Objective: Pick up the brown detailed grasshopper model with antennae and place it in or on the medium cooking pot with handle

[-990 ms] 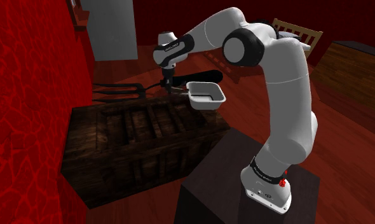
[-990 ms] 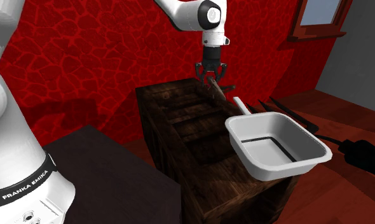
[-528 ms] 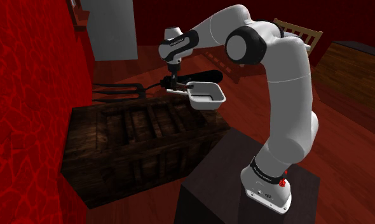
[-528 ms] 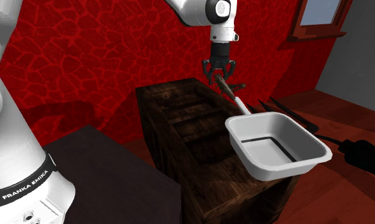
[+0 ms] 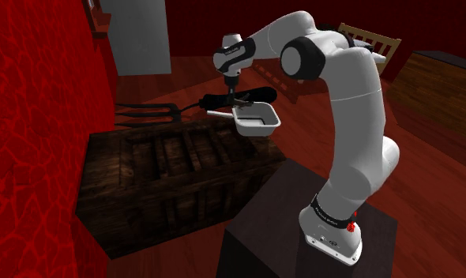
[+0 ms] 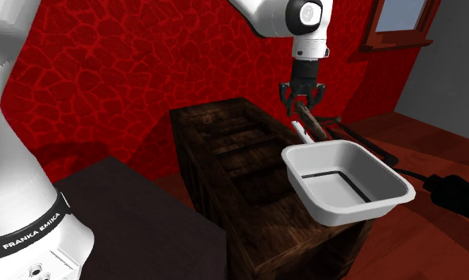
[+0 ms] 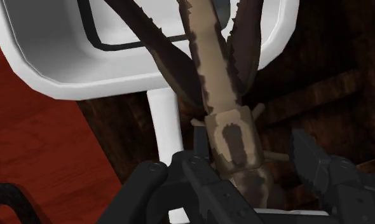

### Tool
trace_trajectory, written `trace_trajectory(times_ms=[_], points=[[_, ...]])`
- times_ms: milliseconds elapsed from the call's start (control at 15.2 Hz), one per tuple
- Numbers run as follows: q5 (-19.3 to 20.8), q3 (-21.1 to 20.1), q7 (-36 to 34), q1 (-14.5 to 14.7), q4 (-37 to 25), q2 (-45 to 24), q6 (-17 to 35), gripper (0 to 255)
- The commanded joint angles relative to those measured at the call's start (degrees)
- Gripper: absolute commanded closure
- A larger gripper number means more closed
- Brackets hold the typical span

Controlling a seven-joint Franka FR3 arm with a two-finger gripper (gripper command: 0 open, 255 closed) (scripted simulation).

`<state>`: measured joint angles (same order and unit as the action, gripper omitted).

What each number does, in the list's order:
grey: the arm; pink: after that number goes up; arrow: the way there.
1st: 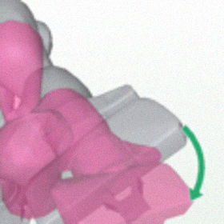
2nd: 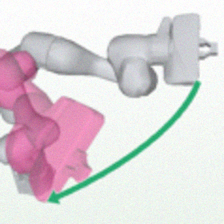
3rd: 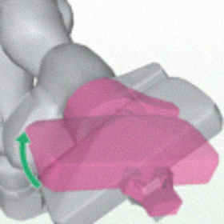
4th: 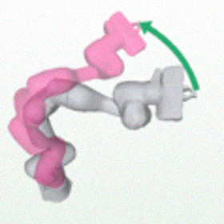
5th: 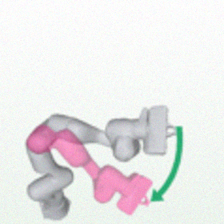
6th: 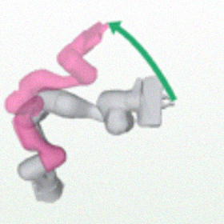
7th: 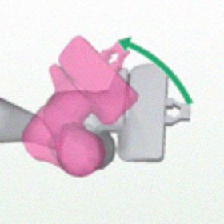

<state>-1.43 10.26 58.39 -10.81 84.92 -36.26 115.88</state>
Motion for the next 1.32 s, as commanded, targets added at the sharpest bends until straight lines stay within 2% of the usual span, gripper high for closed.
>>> trace_trajectory(times_ms=[0,330,1056,1254], points=[[-0.3,0.36,2.31,-1.97,-2.02,-1.45,-0.39,255],[-1.0,1.07,7.39,-6.72,-8.12,-5.46,-2.15,255],[-1.5,0.62,7.23,-6.96,-6.52,-9.67,3.63,255],[-1.51,0.62,7.23,-6.97,-6.56,-9.69,3.62,255]])
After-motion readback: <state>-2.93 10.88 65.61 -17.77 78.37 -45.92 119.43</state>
